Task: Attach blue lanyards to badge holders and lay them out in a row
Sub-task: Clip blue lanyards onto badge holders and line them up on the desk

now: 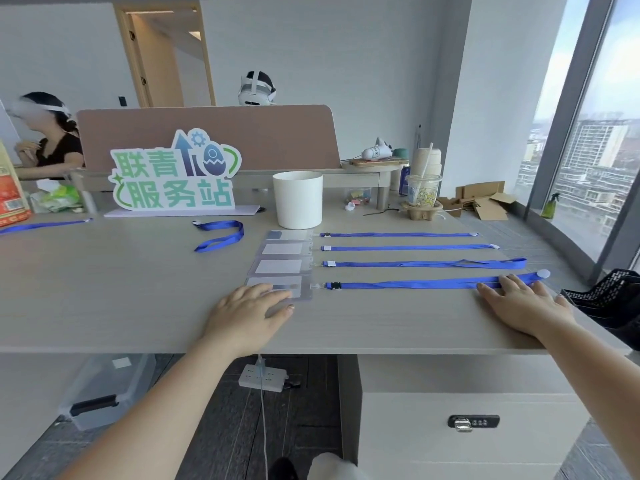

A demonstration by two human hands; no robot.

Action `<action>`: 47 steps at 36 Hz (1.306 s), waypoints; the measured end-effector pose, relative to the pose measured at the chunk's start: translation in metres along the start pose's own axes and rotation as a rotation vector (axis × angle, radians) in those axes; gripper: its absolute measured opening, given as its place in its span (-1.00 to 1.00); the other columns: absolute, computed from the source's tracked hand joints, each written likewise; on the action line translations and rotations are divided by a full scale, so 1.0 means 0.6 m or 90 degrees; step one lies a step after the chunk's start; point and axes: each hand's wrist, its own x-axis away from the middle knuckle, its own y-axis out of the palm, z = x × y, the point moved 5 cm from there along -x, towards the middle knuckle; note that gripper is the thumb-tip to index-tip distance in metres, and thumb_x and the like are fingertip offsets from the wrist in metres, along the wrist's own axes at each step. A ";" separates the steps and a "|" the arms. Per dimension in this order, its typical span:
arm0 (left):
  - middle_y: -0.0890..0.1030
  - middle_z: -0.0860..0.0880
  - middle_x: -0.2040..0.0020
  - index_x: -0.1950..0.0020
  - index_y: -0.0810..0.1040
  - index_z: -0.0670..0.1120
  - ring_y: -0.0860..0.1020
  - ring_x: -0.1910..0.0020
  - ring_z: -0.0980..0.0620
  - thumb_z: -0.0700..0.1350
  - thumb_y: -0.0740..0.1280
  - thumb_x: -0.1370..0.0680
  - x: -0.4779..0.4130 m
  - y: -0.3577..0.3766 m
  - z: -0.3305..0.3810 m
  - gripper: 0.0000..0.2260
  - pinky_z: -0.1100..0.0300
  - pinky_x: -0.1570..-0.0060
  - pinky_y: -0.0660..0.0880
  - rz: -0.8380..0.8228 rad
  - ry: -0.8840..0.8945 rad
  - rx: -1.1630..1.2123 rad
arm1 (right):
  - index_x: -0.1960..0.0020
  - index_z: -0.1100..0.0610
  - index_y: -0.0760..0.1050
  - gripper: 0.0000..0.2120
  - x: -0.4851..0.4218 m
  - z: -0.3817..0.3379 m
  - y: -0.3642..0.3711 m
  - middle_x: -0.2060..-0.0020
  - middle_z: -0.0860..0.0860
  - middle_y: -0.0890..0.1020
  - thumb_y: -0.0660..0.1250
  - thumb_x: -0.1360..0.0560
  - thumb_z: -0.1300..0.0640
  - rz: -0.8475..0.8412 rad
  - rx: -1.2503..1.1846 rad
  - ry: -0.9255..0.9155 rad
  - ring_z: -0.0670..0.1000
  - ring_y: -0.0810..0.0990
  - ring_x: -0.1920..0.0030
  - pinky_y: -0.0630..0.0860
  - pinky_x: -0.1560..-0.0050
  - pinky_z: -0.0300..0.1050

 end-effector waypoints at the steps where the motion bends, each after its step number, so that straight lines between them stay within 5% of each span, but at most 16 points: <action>1: 0.16 0.21 -0.51 -0.44 0.17 0.35 0.11 -0.48 0.10 0.33 -0.05 -0.55 0.000 0.000 0.001 -0.55 0.08 -0.42 0.06 -0.002 0.000 -0.001 | -0.50 -0.05 0.08 -0.33 0.000 0.000 0.000 -0.51 -0.16 0.11 -0.19 -0.50 -0.36 0.000 -0.002 0.001 0.05 -0.02 -0.53 -0.03 -0.47 0.17; 10: 0.13 0.20 -0.52 -0.45 0.15 0.35 0.08 -0.49 0.11 0.33 -0.05 -0.55 0.002 0.000 0.002 -0.55 0.08 -0.42 0.03 -0.003 -0.005 0.001 | -0.44 -0.08 0.15 -0.39 0.006 -0.003 -0.003 -0.48 -0.17 0.18 -0.16 -0.51 -0.35 0.006 -0.017 -0.001 0.04 0.04 -0.51 0.04 -0.45 0.14; 20: 0.08 0.15 -0.54 -0.50 0.03 0.28 0.05 -0.51 0.06 0.31 -0.04 -0.57 0.001 -0.003 0.000 -0.51 0.05 -0.44 0.03 0.037 0.008 0.021 | -0.50 -0.14 0.03 -0.39 0.016 -0.006 -0.009 -0.54 -0.14 0.00 -0.13 -0.51 -0.35 0.036 -0.039 -0.020 0.06 0.04 -0.52 0.05 -0.45 0.14; 28: 0.30 0.11 -0.46 -0.46 0.26 0.13 0.23 -0.43 0.02 0.18 0.14 -0.58 0.011 -0.037 -0.033 -0.55 0.11 -0.40 0.16 0.142 0.011 0.140 | -0.40 0.09 0.34 -0.52 0.062 -0.066 -0.038 -0.46 0.04 0.29 0.16 -0.56 -0.11 0.178 -0.102 -0.102 0.19 0.25 -0.41 0.26 -0.36 0.10; 38: 0.45 0.05 -0.35 -0.35 0.44 0.07 0.34 -0.35 -0.04 0.25 0.15 -0.49 0.057 -0.108 -0.264 -0.51 0.10 -0.31 0.25 0.204 -0.096 0.122 | -0.32 0.07 0.41 -0.60 0.148 -0.455 -0.012 -0.34 0.01 0.42 0.26 -0.54 -0.05 0.101 -0.216 -0.412 0.11 0.30 -0.36 0.29 -0.32 0.00; 43: 0.40 0.04 -0.39 -0.37 0.40 0.06 0.30 -0.38 -0.02 0.14 0.23 -0.56 0.080 -0.122 -0.444 -0.60 0.12 -0.35 0.23 0.196 -0.182 0.088 | -0.34 0.05 0.39 -0.59 0.192 -0.700 0.024 -0.33 -0.02 0.43 0.24 -0.54 -0.08 0.028 -0.221 -0.559 0.04 0.28 -0.39 0.19 -0.34 -0.16; 47: 0.21 0.02 -0.52 -0.47 0.27 0.07 0.13 -0.49 0.00 0.35 0.11 -0.45 0.093 -0.125 -0.577 -0.35 0.15 -0.45 0.03 0.140 -0.266 0.043 | -0.40 0.03 0.30 -0.54 0.230 -0.880 0.075 -0.40 -0.04 0.35 0.22 -0.55 -0.08 -0.057 -0.218 -0.641 0.02 0.25 -0.42 0.17 -0.40 -0.15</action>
